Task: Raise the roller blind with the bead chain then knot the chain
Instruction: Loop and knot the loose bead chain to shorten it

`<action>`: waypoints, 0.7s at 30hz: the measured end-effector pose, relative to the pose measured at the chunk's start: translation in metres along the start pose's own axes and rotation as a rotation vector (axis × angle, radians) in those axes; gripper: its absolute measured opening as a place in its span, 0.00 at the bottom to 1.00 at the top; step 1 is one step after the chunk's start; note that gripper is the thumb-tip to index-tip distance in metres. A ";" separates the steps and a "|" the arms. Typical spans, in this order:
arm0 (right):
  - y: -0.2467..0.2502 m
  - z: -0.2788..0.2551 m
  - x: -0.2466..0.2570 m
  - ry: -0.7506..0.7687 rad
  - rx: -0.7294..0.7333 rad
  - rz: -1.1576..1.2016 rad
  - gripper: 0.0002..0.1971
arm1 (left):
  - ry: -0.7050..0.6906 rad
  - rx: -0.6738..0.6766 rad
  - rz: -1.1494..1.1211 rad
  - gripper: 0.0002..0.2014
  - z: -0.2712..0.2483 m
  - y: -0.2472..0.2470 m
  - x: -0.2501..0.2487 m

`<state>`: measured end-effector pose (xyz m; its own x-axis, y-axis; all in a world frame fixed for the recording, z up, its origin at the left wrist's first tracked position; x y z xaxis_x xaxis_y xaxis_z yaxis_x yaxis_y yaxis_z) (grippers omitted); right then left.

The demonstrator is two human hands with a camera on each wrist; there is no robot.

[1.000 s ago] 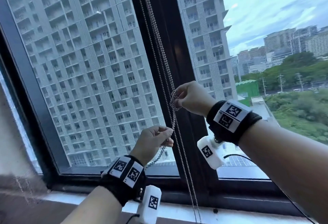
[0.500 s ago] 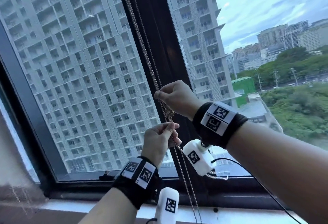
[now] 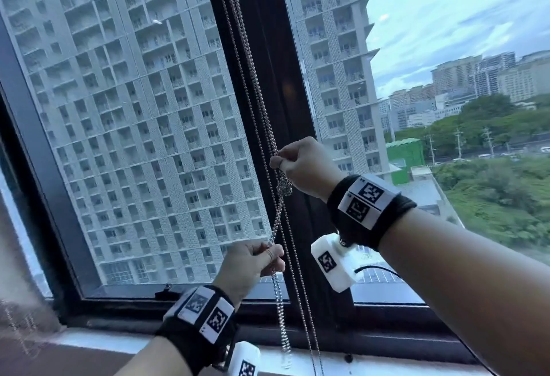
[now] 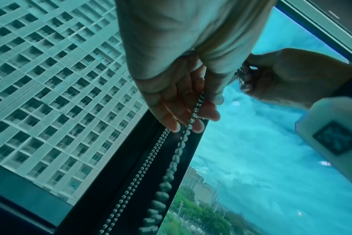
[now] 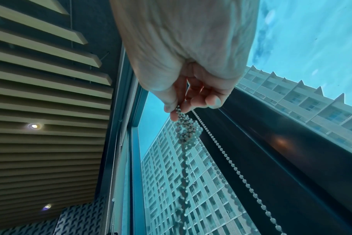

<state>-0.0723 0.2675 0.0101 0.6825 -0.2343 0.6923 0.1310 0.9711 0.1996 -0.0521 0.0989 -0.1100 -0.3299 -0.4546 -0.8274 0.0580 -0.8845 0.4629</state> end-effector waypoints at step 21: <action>-0.008 -0.005 0.005 -0.030 0.126 0.053 0.15 | -0.299 -0.311 0.113 0.15 0.038 0.044 -0.157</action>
<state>-0.0664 0.2592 0.0091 0.6639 -0.1858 0.7244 0.0022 0.9691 0.2465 -0.0337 0.1351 0.0525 -0.5604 -0.5401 -0.6279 0.3745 -0.8414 0.3895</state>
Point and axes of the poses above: each hand's wrist, its own z-axis towards the middle knuckle, its own y-axis out of the back of the hand, x = y × z, the point moved 2 cm from there along z, towards the middle knuckle, and after that the axes turned 12 degrees about z, right-handed, at the moved point
